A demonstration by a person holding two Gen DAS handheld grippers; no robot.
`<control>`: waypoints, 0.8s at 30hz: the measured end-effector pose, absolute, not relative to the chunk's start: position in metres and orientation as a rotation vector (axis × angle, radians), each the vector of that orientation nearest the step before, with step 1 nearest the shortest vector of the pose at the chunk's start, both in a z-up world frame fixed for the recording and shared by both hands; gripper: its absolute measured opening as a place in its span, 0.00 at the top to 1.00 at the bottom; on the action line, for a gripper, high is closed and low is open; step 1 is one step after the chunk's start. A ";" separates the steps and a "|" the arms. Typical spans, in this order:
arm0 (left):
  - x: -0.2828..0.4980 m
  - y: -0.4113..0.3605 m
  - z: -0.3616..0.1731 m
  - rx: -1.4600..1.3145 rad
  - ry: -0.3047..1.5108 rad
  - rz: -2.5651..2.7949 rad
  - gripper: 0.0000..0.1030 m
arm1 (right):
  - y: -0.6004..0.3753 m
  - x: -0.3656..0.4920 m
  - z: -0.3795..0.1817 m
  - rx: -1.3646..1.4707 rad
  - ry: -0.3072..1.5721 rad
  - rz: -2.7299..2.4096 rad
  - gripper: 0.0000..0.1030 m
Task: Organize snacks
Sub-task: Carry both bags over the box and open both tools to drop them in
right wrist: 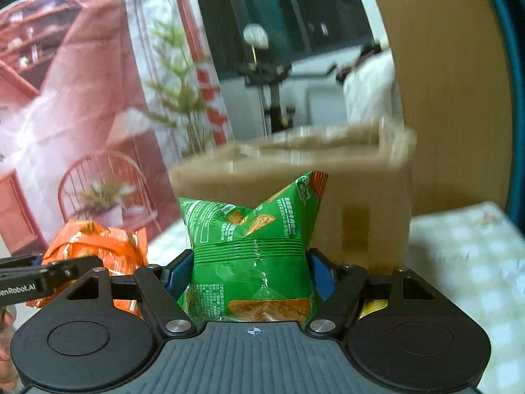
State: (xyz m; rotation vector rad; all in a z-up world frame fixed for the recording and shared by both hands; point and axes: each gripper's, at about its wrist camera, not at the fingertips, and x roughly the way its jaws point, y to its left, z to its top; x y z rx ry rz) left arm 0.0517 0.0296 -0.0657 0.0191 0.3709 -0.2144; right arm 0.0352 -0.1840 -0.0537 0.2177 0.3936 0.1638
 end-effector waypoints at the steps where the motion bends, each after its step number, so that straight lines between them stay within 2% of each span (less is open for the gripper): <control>1: 0.056 0.028 -0.058 0.024 0.349 -0.220 0.48 | -0.187 0.037 -0.045 0.207 0.367 0.161 0.32; 11: 0.133 -0.016 0.018 0.099 0.111 -0.266 0.48 | -0.224 0.106 0.033 0.002 0.153 0.041 0.32; 19: 0.226 -0.072 0.004 0.233 0.216 -0.257 0.48 | -0.230 0.196 0.013 -0.057 0.239 -0.029 0.30; 20: 0.235 -0.076 -0.002 0.240 0.246 -0.263 0.48 | -0.229 0.200 0.008 -0.048 0.254 -0.029 0.29; 23: 0.253 -0.085 -0.015 0.243 0.326 -0.278 0.42 | -0.229 0.215 -0.009 -0.014 0.319 -0.035 0.17; 24: 0.254 -0.083 -0.019 0.231 0.342 -0.272 0.34 | -0.229 0.219 -0.013 0.002 0.346 -0.034 0.12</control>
